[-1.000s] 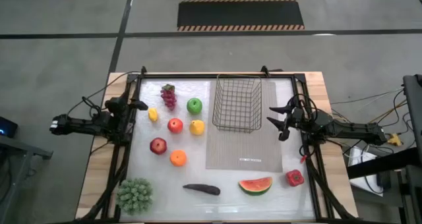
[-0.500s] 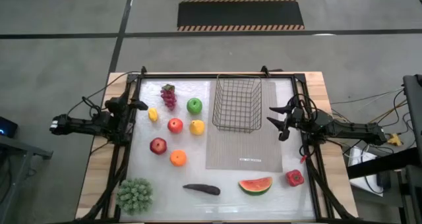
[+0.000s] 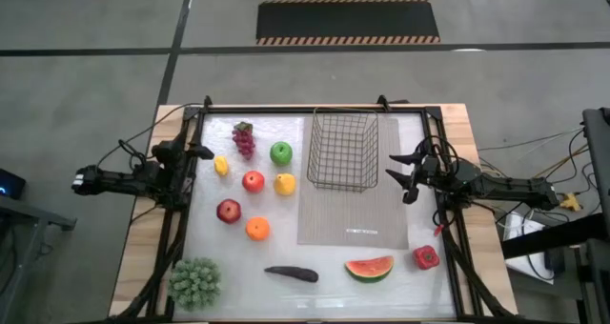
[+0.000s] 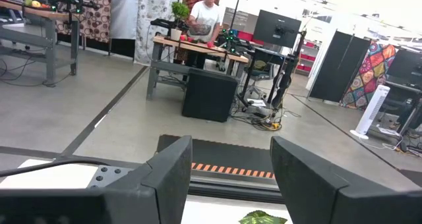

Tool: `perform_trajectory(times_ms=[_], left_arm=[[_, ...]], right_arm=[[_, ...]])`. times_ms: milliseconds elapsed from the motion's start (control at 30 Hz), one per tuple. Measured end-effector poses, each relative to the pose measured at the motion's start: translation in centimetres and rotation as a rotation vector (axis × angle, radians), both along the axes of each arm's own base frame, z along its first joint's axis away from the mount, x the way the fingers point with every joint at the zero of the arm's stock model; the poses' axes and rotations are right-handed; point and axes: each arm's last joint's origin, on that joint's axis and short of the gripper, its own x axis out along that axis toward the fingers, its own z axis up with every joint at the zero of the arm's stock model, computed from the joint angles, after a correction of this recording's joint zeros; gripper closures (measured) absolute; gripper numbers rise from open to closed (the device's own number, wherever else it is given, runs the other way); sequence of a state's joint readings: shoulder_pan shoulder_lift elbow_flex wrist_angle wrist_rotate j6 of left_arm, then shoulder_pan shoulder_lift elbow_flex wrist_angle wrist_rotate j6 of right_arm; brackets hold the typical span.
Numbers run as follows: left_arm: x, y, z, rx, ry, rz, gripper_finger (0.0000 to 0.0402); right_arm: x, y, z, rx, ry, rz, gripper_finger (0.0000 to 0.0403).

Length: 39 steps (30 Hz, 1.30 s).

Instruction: Build produce basket

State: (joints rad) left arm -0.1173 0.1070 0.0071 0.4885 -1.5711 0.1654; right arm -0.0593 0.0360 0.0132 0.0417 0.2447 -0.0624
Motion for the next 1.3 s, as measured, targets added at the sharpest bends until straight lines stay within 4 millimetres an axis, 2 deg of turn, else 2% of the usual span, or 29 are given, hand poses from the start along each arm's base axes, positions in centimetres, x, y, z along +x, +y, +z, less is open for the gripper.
perform_trajectory(times_ms=[900,967,1133,1300], left_arm=[[0.00,0.00,0.01,0.000,0.000,0.000,0.0213],[0.00,0.00,0.00,0.000,0.000,0.000,0.0213],[0.00,0.00,0.00,0.000,0.000,0.000,0.0213],[0.00,0.00,0.01,0.000,0.000,0.000,0.0213]], right_arm=[[0.00,0.00,0.01,-0.010,0.002,-0.001,0.0202],[0.00,-0.01,0.05,-0.115,0.028,-0.006,0.0202],[-0.01,-0.02,0.32,-0.504,0.123,-0.025,0.0202],[-0.01,-0.01,0.28,-0.662,0.177,-0.029,0.0202]])
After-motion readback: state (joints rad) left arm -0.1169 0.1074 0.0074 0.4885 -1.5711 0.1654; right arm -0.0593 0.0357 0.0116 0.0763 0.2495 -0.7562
